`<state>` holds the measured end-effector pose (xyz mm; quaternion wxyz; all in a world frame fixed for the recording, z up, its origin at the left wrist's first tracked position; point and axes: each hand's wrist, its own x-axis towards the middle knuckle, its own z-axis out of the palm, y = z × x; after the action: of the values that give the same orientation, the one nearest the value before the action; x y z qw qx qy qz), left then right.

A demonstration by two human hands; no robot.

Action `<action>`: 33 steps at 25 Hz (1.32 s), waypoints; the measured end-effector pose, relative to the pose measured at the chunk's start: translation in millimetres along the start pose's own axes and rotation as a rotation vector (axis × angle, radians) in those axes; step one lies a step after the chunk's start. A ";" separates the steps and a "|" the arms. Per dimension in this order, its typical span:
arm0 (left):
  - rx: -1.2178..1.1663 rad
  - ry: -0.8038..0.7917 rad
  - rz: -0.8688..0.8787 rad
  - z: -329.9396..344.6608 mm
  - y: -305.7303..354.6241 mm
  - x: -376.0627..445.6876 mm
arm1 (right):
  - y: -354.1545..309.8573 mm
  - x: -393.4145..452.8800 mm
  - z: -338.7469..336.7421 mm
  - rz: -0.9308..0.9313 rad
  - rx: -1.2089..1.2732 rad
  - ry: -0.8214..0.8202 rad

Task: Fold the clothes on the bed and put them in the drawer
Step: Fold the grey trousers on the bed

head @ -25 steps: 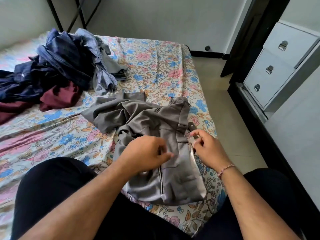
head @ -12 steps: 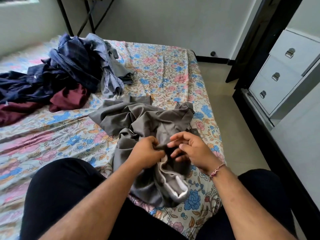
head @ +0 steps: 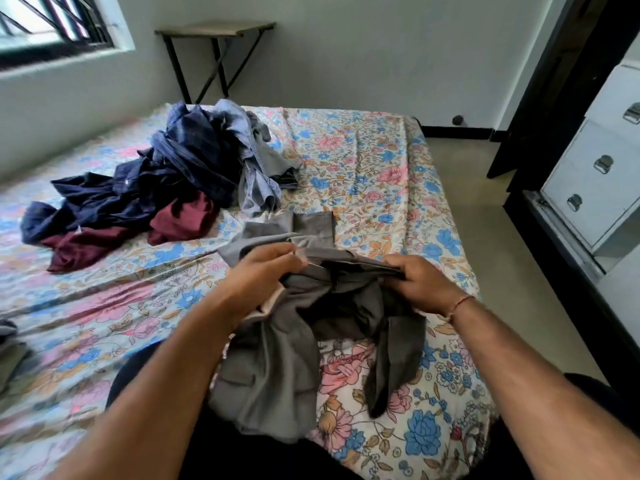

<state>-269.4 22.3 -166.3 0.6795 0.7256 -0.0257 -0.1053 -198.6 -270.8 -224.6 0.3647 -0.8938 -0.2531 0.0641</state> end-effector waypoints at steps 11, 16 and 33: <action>1.169 -0.416 0.183 -30.3 69.0 41.0 | -57.9 -37.5 -111.6 0.162 -0.254 -0.384; 1.095 0.078 0.286 49.9 -38.8 23.0 | 7.2 -50.3 -29.4 0.275 -0.417 -0.044; 1.334 0.018 0.061 58.7 -60.2 -64.9 | -33.0 -87.7 31.6 0.090 -0.680 -0.158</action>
<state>-350.2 -19.0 -221.6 0.0879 0.9902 -0.1000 -0.0415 -297.2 -275.1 -231.1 0.0221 -0.9666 -0.2479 0.0611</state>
